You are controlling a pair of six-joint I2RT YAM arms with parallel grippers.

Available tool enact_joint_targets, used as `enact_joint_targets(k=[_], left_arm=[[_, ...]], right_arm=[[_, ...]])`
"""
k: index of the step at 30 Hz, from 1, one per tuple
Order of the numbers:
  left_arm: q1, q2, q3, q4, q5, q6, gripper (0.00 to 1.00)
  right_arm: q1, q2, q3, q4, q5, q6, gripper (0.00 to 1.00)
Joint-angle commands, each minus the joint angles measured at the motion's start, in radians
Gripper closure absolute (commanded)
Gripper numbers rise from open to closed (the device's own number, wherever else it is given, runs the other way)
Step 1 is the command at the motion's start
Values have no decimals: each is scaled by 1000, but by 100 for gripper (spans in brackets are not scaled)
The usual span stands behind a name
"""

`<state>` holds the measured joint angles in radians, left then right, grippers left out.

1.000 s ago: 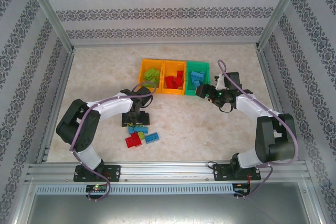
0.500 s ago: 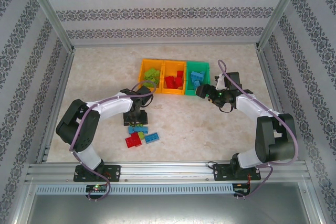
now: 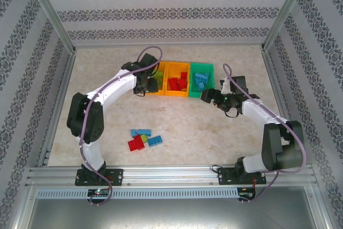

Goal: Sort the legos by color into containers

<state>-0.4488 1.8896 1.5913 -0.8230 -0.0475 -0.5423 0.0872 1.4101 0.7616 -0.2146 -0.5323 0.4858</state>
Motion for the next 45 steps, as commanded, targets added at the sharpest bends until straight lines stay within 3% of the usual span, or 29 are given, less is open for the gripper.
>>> enact_joint_targets(k=[1, 10, 17, 22, 26, 33, 37, 45], left_arm=[[30, 89, 111, -17, -16, 96, 42], [57, 309, 407, -58, 21, 139, 40], [70, 350, 443, -50, 31, 116, 21], [69, 311, 404, -26, 54, 93, 11], [70, 235, 335, 4, 46, 73, 0], [80, 87, 168, 67, 37, 55, 0], [86, 11, 42, 115, 14, 44, 0], [107, -87, -111, 158, -13, 11, 0]], right_arm=[[3, -30, -33, -19, 26, -32, 11], [17, -58, -48, -35, 58, -24, 11], [55, -79, -33, -72, 91, -52, 12], [220, -80, 21, -138, 199, -140, 11], [422, -29, 70, -152, 251, -145, 11], [792, 139, 201, -188, 393, -122, 9], [865, 231, 248, -200, 397, -98, 13], [920, 351, 327, -223, 403, -93, 18]])
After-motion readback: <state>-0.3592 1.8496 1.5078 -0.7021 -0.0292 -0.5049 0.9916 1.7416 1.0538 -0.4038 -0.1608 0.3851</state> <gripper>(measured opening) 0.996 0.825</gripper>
